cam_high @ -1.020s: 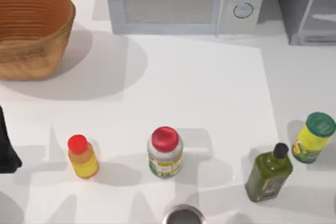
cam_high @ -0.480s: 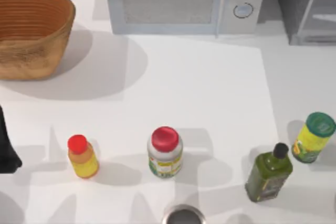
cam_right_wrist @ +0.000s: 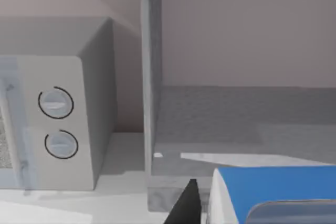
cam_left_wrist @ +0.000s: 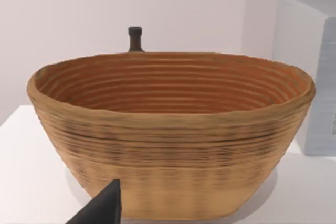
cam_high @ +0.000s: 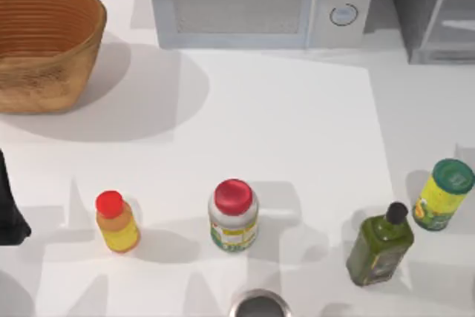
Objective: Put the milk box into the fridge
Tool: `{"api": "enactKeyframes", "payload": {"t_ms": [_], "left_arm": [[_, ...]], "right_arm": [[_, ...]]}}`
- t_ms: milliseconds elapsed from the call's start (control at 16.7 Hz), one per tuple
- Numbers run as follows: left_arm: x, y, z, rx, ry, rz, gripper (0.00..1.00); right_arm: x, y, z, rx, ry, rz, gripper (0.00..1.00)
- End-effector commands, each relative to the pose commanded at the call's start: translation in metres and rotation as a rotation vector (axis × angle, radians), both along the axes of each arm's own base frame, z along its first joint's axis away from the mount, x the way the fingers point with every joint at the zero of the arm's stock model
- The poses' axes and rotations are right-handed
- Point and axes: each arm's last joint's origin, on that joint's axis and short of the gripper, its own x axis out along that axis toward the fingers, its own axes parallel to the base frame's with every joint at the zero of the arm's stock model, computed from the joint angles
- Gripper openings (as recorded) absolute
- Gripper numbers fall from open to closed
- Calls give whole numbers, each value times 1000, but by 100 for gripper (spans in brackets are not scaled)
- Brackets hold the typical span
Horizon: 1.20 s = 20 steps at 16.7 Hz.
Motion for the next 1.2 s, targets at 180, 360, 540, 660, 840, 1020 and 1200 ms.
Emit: {"api": "enactKeyframes", "payload": {"t_ms": [180,360,540,660,840,1020,1200], "left_arm": [[0,0,0,0,0,0,100],[0,0,0,0,0,0,100],[0,0,0,0,0,0,100],[0,0,0,0,0,0,100],[0,0,0,0,0,0,100],[0,0,0,0,0,0,100],[0,0,0,0,0,0,100]], "right_arm": [[44,-9,21,11,15,-7,0],[105,-24,23,22,31,-8,0],[166,-43,-1,25,47,-5,0],[201,-57,-26,24,53,-3,0],[237,-76,-65,18,40,-3,0],[256,-90,-92,9,12,-10,0],[263,-97,-102,5,-8,-17,0]]}}
